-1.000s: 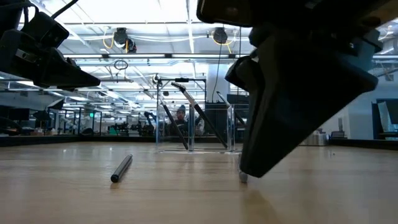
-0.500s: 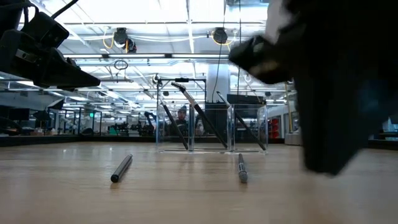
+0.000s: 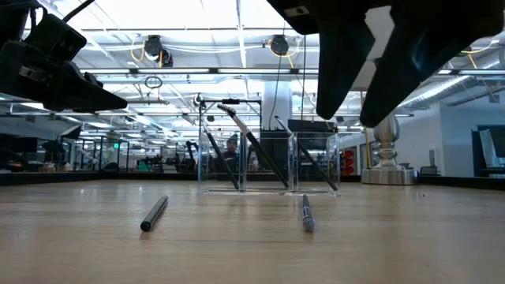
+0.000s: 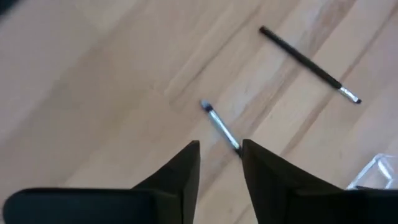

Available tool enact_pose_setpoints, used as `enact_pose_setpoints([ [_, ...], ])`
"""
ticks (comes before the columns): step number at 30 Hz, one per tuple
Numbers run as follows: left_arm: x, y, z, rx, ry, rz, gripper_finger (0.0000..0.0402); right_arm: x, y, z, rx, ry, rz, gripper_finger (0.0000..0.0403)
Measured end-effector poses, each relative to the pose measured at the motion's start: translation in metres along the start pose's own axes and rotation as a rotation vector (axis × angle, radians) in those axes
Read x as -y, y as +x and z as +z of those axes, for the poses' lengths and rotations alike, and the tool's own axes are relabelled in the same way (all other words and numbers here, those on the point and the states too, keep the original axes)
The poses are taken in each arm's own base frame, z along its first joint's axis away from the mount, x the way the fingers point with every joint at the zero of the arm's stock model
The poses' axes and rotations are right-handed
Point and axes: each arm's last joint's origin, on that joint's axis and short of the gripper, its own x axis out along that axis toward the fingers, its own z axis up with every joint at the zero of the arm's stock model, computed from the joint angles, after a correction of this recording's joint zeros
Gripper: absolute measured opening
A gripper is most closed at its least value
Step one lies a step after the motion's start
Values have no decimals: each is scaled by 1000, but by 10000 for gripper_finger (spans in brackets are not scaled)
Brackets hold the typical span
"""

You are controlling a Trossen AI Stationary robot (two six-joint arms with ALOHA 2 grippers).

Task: Pick & Place Makeup Supplies
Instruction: Put the makeup brush into the transparent organizer

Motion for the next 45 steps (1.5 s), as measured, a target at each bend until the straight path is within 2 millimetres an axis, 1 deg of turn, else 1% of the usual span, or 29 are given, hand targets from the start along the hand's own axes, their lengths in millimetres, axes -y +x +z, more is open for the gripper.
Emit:
enact_pose_setpoints([
  [4,0,0,3,27,18,-1,51,0,0,0,3,-120,2,119],
  [8,0,0,5,43,-25,-1,51,-1,0,5,56,-187,16,123],
  [11,0,0,5,43,-103,-4,51,0,-1,9,100,-224,3,122],
  [13,0,0,5,43,-197,-6,51,-1,1,10,130,-267,32,121],
  [16,0,0,5,43,-323,-9,51,-6,9,4,139,-333,84,123],
  [20,0,0,5,45,-409,0,51,-13,20,-7,125,-412,154,125],
  [23,0,0,5,50,-473,6,51,-16,27,-16,96,-501,165,125],
  [26,0,0,5,50,-487,3,51,-16,28,-17,88,-556,140,125],
  [31,-1,0,5,51,-475,12,51,-15,28,-13,128,-639,110,125],
  [34,-1,0,5,51,-475,13,51,-9,29,-12,142,-666,96,125],
  [37,-1,0,5,51,-474,14,51,4,32,-13,156,-631,87,123],
  [41,-1,0,5,53,-473,18,51,19,36,-19,172,-598,148,110],
  [45,-2,0,5,65,-475,63,51,28,38,-22,200,-610,206,99],
])
